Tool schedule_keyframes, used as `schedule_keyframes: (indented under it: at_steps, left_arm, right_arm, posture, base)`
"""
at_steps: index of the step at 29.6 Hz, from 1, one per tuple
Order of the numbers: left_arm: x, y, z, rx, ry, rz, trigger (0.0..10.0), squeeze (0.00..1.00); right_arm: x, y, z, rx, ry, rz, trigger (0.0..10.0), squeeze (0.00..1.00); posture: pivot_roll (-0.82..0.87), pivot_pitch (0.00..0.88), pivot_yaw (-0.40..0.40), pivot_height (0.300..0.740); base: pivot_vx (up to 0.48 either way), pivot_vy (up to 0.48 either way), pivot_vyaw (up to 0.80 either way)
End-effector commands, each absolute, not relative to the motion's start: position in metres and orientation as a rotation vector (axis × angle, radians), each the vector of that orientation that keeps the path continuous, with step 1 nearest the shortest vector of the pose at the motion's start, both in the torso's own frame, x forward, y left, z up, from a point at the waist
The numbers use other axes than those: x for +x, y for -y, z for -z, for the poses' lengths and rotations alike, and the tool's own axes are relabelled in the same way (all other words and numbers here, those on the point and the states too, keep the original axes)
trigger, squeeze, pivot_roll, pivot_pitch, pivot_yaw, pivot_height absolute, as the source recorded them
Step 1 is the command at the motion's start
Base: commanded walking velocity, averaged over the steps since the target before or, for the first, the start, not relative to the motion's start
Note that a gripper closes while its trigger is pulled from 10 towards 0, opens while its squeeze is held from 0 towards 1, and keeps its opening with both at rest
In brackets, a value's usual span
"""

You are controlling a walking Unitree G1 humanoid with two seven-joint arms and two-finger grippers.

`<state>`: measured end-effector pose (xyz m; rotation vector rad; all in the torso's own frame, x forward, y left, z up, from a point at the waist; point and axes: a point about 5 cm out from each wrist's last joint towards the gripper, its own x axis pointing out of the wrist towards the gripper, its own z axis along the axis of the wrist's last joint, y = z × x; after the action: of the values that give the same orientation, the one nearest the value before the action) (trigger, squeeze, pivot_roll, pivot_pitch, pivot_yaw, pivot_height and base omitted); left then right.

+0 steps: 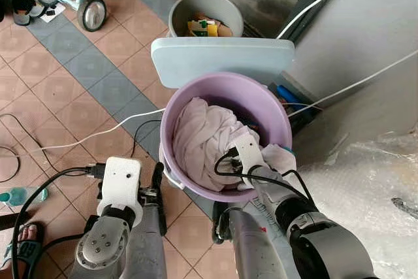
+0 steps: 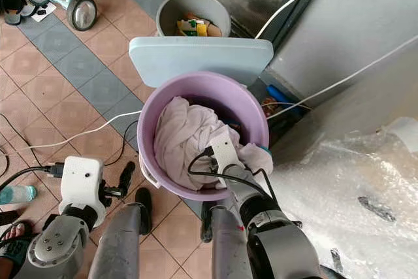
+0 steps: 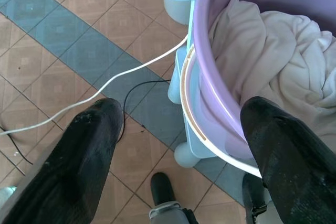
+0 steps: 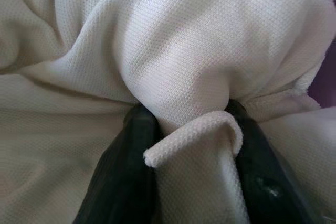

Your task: Clothes washing

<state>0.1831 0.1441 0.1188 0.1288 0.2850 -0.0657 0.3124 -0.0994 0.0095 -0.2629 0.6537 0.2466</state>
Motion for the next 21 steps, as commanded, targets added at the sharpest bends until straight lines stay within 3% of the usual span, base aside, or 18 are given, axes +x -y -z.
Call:
schedule_keyframes:
  at_steps: [1,7,21]
  left_arm:
    - [0.178,-0.15,-0.116,0.132,-0.305,0.033,10.0,0.0]
    - [0.179,-0.157,-0.114,0.133,-0.314,0.014,10.0,0.0]
    - [0.213,-0.156,-0.112,0.118,-0.251,0.019,10.0,0.0]
  right_arm:
    - [0.294,0.102,0.011,-0.217,-0.76,-0.241,0.0,0.0]
    - [0.297,0.103,0.008,-0.203,-0.75,-0.23,0.0,0.0]
    - [0.335,0.108,-0.035,-0.072,-0.554,-0.21,0.0,0.0]
  posture:
    - [0.21,0.46,-0.109,0.74]
    - [0.21,0.443,-0.105,0.74]
    - [0.18,0.288,-0.096,0.74]
  base:
    - [0.0,0.0,0.0]
    - [0.0,0.0,0.0]
    - [0.0,0.0,0.0]
